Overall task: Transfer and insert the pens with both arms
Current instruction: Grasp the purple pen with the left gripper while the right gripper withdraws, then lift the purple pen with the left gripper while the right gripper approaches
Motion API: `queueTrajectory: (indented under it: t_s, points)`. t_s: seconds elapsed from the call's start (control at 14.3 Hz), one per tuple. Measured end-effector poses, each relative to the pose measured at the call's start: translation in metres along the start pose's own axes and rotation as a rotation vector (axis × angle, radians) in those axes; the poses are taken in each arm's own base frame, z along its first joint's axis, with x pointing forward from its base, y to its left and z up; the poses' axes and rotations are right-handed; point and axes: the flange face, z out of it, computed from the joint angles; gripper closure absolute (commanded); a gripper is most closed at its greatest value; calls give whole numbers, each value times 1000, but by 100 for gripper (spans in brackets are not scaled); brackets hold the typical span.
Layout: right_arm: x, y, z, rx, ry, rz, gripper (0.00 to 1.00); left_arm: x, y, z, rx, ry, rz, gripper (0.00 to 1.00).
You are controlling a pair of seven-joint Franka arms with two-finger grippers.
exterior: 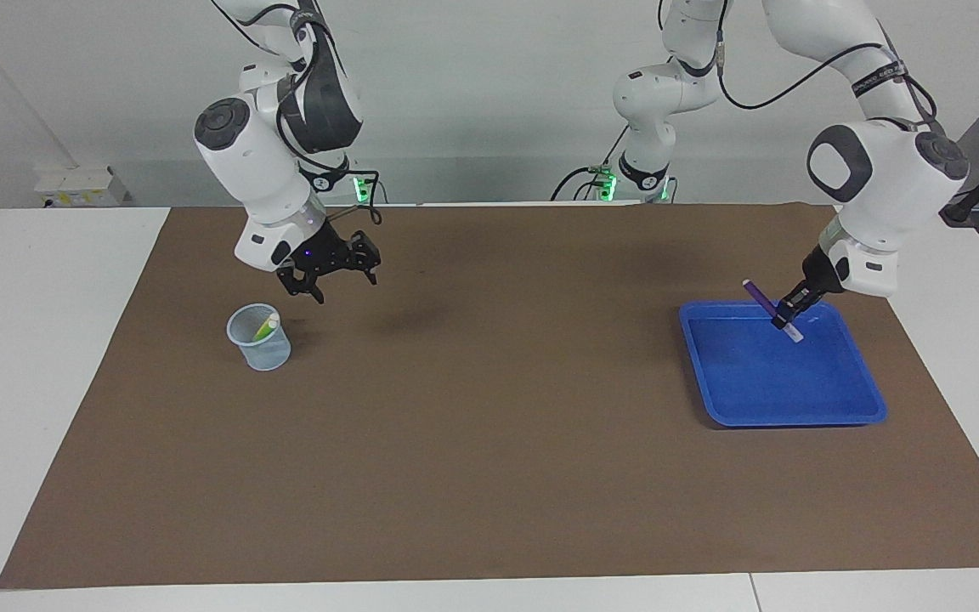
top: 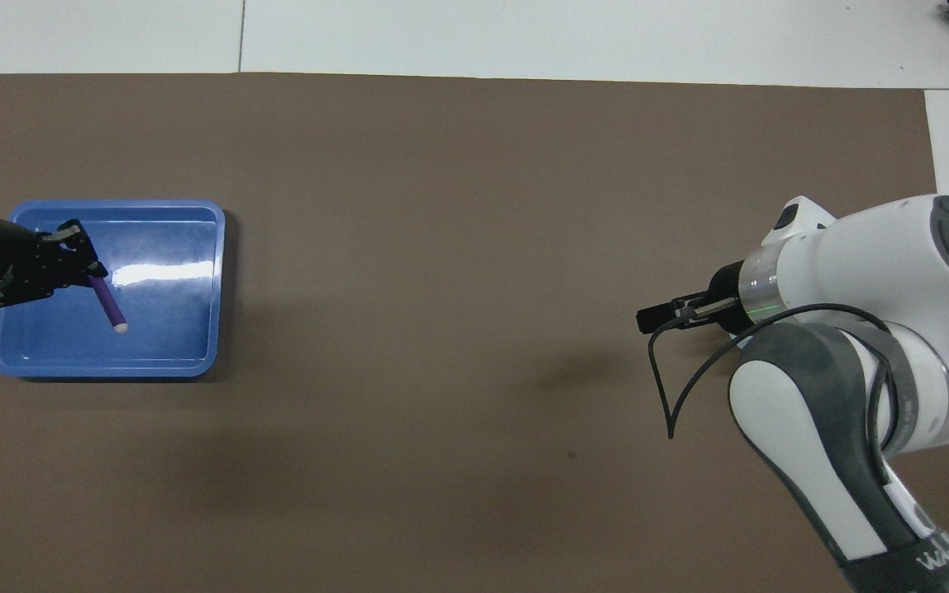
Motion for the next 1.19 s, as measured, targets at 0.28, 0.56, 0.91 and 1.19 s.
queueTrajectory:
  t_s: [0.28,0.56,0.91,1.19]
  points:
    - [1,-13,0,120,3,162,0,-42,40,-36,-66,12,-336,100]
    - [1,-54,2,282,-22,375,0,-80,73,-54,-119,-23,-598,100]
    - [8,-97,-4,469,17,621,0,-123,109,-57,-131,-80,-825,100]
    - [6,-149,-2,548,68,732,0,-152,129,-59,-129,-122,-971,100]
